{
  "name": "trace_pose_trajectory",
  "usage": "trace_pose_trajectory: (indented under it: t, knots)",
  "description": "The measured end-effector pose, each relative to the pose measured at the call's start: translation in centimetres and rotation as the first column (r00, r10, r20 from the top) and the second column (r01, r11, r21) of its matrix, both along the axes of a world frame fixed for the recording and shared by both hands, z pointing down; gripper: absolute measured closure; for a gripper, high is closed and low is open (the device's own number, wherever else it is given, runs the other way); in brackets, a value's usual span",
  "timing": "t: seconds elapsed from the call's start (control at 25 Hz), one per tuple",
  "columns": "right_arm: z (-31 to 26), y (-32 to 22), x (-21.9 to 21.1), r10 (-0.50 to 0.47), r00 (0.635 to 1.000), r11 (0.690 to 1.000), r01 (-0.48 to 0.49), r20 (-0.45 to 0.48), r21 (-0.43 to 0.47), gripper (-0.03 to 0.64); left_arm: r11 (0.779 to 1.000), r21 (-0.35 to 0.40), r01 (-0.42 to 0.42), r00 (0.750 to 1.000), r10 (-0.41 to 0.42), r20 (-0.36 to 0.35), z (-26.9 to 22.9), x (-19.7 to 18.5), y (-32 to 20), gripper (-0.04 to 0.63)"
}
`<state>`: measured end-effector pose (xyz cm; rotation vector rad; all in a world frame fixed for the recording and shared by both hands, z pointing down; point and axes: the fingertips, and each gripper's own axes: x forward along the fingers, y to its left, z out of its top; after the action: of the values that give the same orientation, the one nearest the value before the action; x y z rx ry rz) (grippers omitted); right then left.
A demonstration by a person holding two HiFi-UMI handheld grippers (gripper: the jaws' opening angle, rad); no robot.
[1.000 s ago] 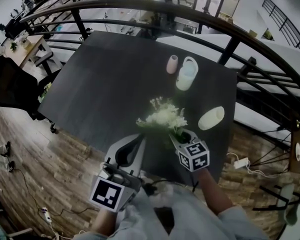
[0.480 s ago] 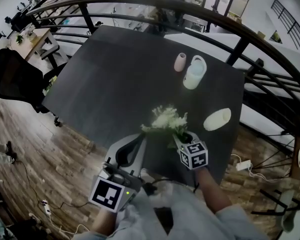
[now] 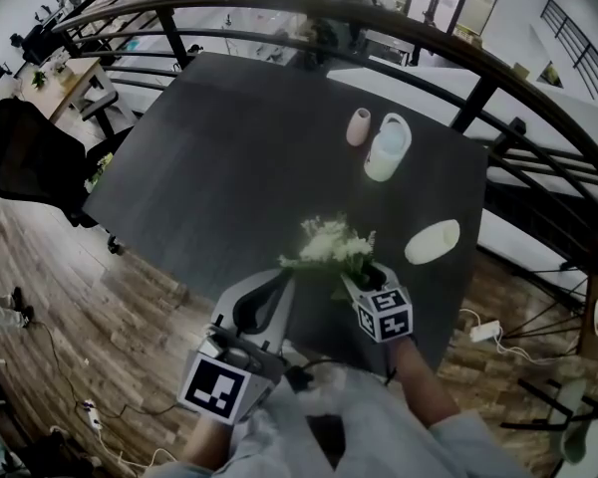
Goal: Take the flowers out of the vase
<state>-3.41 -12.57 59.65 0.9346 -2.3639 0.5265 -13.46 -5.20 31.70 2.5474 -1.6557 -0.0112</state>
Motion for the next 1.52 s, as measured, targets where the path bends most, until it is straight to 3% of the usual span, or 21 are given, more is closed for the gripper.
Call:
trace_pose_trajectory:
  t: [0.4,0.96,1.12,1.16,1.52]
  knots:
    - [-2.8,-0.2,0.5,0.006,0.999,0.998,-0.008,0.035,0.059,0.403,0.999,0.017,-0.033,0.999,0.034,-0.01,-0.4,0.8,-0.7,0.595]
    - [-12.6,-1.2,2.1,0.051,0.983,0.97,-0.091,0.178,0.225,0.403,0.993,0.039,-0.108,0.994,0.108,-0.017,-1.2,3.0,-1.9,0.595]
    - [-15.8,-1.2,2.6,0.06,0.97,0.95,-0.128,0.236,0.284,0.407,0.992,0.049,-0.12,0.992,0.121,-0.018,-1.4,3.4,-2.1,0.595]
    - [-16.7,-1.1,2.8,0.062,0.967,0.943,-0.139,0.248,0.303,0.439,0.991,0.05,-0.124,0.992,0.125,-0.017,-1.4,3.5,-2.2,0.595]
    - [-23.9,-0.1,3.7,0.045,0.949,0.881,-0.185,0.313,0.435,0.447,0.987,0.066,-0.148,0.989,0.149,-0.01,-1.9,4.3,-2.4,0.595]
